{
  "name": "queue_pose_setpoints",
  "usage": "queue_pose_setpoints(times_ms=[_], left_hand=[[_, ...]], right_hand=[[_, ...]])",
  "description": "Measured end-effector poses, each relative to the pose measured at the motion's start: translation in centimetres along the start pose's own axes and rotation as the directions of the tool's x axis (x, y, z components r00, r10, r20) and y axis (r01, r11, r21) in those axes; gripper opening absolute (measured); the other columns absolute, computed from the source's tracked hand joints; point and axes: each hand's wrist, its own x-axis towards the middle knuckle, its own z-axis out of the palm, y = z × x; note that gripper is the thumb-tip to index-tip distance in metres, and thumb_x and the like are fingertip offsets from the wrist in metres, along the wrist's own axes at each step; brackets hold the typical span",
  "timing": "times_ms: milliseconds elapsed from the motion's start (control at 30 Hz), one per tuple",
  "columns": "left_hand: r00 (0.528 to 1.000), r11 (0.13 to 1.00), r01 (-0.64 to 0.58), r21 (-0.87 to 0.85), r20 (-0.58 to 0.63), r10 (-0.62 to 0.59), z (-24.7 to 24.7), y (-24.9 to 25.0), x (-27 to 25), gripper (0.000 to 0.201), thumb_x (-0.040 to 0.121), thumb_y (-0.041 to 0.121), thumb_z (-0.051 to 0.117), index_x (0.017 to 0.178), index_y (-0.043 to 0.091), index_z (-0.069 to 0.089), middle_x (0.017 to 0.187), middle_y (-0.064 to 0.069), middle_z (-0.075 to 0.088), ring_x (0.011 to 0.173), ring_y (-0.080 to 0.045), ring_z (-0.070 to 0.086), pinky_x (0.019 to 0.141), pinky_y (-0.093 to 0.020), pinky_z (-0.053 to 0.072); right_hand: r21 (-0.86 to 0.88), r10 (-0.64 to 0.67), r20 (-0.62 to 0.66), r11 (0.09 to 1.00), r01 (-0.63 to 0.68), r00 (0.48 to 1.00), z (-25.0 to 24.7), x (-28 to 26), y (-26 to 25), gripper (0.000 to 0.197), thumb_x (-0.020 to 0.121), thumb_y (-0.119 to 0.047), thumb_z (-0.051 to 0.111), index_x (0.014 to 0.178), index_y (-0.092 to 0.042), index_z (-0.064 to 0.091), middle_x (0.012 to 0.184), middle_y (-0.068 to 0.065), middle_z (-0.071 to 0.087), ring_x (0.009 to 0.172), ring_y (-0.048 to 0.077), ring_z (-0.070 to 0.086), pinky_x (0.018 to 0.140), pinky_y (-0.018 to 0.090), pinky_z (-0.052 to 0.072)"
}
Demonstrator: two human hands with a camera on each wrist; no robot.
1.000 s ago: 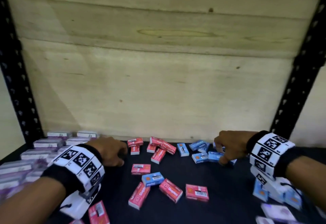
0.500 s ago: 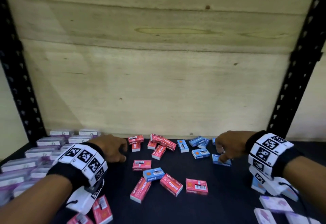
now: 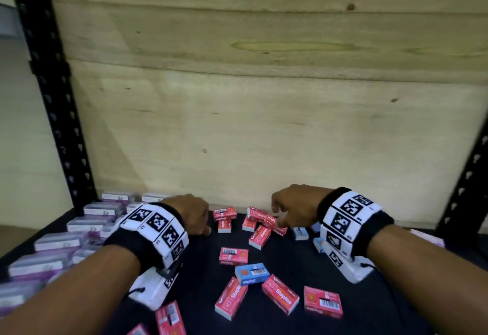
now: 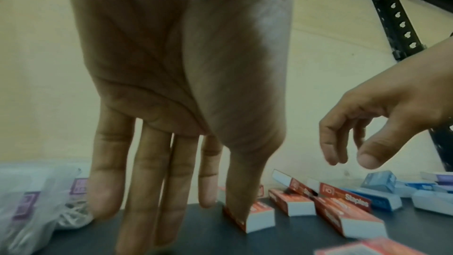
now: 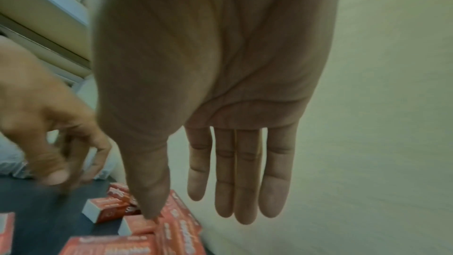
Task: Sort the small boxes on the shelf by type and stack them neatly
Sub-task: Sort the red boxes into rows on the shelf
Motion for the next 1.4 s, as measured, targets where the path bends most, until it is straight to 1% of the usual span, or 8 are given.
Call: queue_pose_setpoints(times_ms=[267,400,533,667,867,1100,1300,1400], left_hand=[[0.996,0.998,-0.048,-0.045,-0.078,0.044,0.0,0.4,3.3,0.053,0.085,0.047,0.069,0.130,0.024,0.055,0.126,-0.001,0.061,0.111,-0.023,0.060,0.094,-0.037,0.049],[0.994,0.997,-0.069,-0.046,-0.083,0.065,0.2,0.1,4.3,0.042,0.084,0.046,0.070,0.117,0.021,0.064,0.117,-0.003,0.065,0.103,-0.024,0.063,0.089,-0.038,0.053],[0.995,0.994,-0.076,-0.079,-0.063,0.071,0.2,-0.1,4.3,0.039,0.086,0.043,0.070,0.114,0.016,0.064,0.113,-0.005,0.065,0.099,-0.024,0.063,0.085,-0.035,0.052],[0.993,0.980,-0.117,-0.163,-0.051,0.110,0.0,0.2,4.1,0.040,0.089,0.037,0.069,0.122,0.017,0.061,0.121,-0.002,0.065,0.107,-0.021,0.062,0.091,-0.032,0.050],[0.983,0.963,-0.183,-0.197,-0.050,0.177,-0.5,1.2,3.9,0.038,0.089,0.029,0.071,0.125,0.020,0.061,0.125,-0.001,0.064,0.112,-0.019,0.060,0.090,-0.026,0.046],[0.986,0.966,-0.165,-0.198,-0.023,0.164,-0.1,0.8,3.1,0.040,0.086,0.038,0.073,0.119,0.021,0.060,0.120,0.002,0.062,0.105,-0.017,0.058,0.087,-0.028,0.046],[0.982,0.966,-0.179,-0.187,0.033,0.188,0.4,0.6,2.2,0.040,0.082,0.039,0.077,0.114,0.021,0.062,0.113,0.005,0.066,0.102,-0.015,0.060,0.089,-0.030,0.049],[0.978,0.962,-0.192,-0.193,0.044,0.203,0.1,0.2,1.6,0.037,0.085,0.038,0.074,0.116,0.021,0.064,0.111,0.006,0.068,0.099,-0.013,0.062,0.085,-0.026,0.048]], right_hand=[[-0.025,-0.091,-0.012,0.996,0.090,0.996,0.0,4.6,-2.2,0.045,0.092,-0.043,0.064,0.127,-0.017,0.053,0.121,0.006,0.061,0.098,0.025,0.058,0.077,0.033,0.044],[-0.081,-0.088,-0.003,0.993,0.087,0.996,0.4,5.6,-2.4,0.040,0.091,-0.040,0.065,0.119,-0.013,0.058,0.111,0.009,0.064,0.084,0.025,0.055,0.069,0.032,0.041],[-0.060,-0.106,0.005,0.993,0.106,0.994,0.4,5.8,-2.2,0.038,0.093,-0.038,0.064,0.122,-0.015,0.059,0.114,0.008,0.064,0.087,0.024,0.056,0.071,0.031,0.041],[-0.028,-0.112,0.029,0.993,0.113,0.993,0.4,5.6,-2.3,0.040,0.092,-0.038,0.065,0.126,-0.018,0.059,0.118,0.006,0.065,0.100,0.025,0.061,0.075,0.031,0.043],[0.021,-0.107,0.035,0.994,0.106,0.994,0.5,4.9,-2.4,0.041,0.090,-0.041,0.068,0.125,-0.021,0.060,0.118,0.004,0.066,0.101,0.024,0.062,0.082,0.035,0.049],[0.095,-0.112,0.058,0.990,0.107,0.992,0.7,3.4,-2.0,0.047,0.089,-0.041,0.070,0.130,-0.021,0.059,0.127,0.002,0.064,0.108,0.023,0.062,0.095,0.039,0.050],[0.143,-0.158,0.099,0.979,0.143,0.982,0.5,2.4,-2.1,0.046,0.086,-0.042,0.072,0.126,-0.022,0.062,0.122,-0.003,0.068,0.106,0.018,0.063,0.095,0.036,0.050],[0.127,-0.159,0.108,0.981,0.145,0.981,0.2,2.3,-2.1,0.039,0.089,-0.044,0.068,0.120,-0.020,0.062,0.106,-0.004,0.073,0.091,0.012,0.064,0.079,0.029,0.049]])
